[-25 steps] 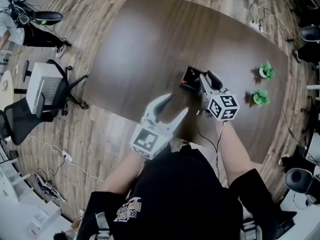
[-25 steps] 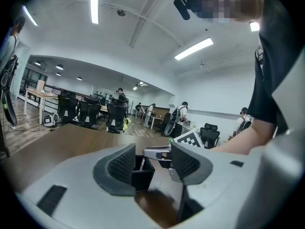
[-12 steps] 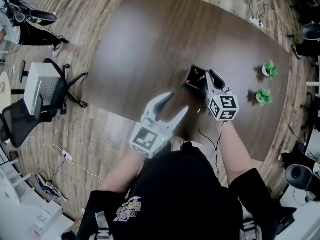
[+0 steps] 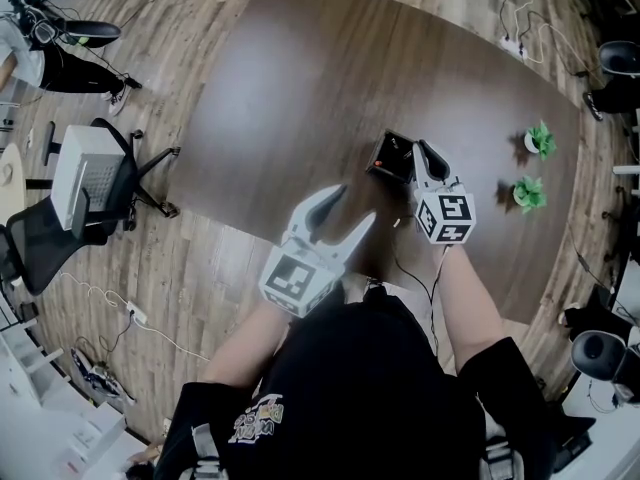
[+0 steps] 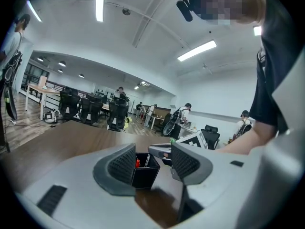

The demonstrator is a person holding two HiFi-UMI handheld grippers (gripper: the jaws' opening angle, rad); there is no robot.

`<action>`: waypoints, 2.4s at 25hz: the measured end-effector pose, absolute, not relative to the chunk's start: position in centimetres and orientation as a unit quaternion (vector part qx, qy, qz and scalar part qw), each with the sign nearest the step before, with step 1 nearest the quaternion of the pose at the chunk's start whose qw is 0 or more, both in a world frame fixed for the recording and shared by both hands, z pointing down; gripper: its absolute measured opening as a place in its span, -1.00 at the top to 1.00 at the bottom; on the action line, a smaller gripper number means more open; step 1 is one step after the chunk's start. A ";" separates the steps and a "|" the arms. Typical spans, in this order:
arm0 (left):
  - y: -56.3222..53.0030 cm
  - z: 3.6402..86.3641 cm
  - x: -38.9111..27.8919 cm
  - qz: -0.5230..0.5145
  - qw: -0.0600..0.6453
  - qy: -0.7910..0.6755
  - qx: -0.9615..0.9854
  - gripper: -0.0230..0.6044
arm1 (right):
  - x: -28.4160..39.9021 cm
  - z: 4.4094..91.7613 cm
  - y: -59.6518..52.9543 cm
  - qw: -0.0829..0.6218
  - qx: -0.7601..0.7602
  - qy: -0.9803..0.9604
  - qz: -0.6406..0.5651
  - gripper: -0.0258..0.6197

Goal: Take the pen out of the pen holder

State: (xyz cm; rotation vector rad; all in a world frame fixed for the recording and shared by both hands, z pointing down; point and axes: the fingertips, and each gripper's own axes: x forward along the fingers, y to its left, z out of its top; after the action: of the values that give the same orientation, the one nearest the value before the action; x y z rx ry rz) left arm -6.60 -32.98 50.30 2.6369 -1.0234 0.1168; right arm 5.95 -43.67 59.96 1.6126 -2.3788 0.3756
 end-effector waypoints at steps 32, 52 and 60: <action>-23.0 44.1 -2.8 0.035 0.107 -0.510 0.852 0.89 | 8.7 40.8 -31.4 -0.034 0.418 -0.907 0.031 0.82; -12.5 42.7 -12.1 0.021 0.101 -0.535 0.838 0.89 | -1.5 41.0 -19.3 -0.035 0.385 -0.921 0.050 0.83; -7.7 43.3 -12.4 0.021 0.107 -0.457 0.883 0.90 | -0.7 40.4 -11.5 -0.024 0.468 -0.883 0.031 0.83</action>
State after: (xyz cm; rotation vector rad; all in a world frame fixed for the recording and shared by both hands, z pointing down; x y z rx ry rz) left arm -12.40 -7.75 43.28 2.5999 -1.3450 0.0624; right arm -0.67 -11.49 40.44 1.4921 -2.8173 0.0980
